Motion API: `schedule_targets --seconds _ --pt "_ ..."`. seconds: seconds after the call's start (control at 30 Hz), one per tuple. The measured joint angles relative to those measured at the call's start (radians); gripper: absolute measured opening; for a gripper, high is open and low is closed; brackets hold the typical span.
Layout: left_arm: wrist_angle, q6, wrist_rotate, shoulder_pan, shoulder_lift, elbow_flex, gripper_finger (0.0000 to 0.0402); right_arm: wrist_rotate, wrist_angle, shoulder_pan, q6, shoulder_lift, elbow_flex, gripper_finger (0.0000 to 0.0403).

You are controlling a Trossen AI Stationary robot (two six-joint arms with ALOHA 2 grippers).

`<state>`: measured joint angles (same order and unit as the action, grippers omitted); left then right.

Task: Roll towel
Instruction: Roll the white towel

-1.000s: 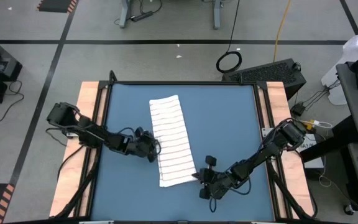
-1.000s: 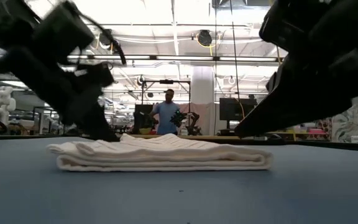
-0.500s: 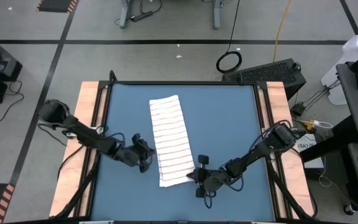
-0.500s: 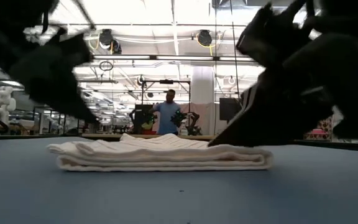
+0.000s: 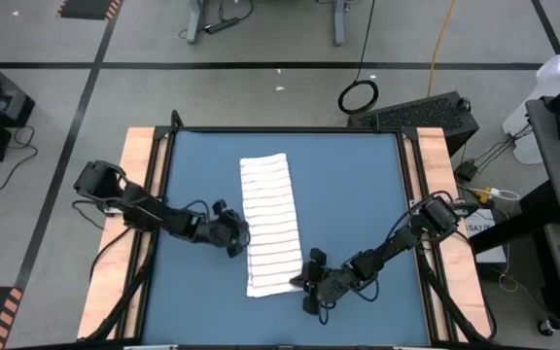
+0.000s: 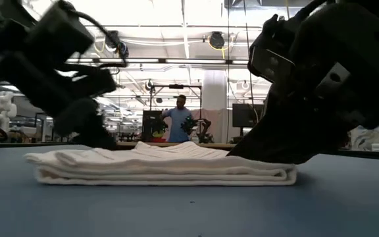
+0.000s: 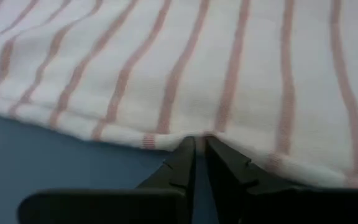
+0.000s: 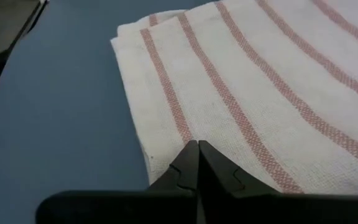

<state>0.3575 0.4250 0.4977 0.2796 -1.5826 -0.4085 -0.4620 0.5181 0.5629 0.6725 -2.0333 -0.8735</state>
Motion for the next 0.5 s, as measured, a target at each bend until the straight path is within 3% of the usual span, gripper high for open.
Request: schedule_targets --seconds 0.27,0.5 --pt "0.033 -0.149 -0.075 -0.094 0.024 -0.004 0.0044 -0.006 -0.001 0.0 0.018 -0.001 -0.042 0.0" --pt "-0.106 -0.079 -0.125 -0.086 0.162 -0.003 0.0044 0.051 -0.106 0.002 -0.069 0.052 -0.088 0.0"
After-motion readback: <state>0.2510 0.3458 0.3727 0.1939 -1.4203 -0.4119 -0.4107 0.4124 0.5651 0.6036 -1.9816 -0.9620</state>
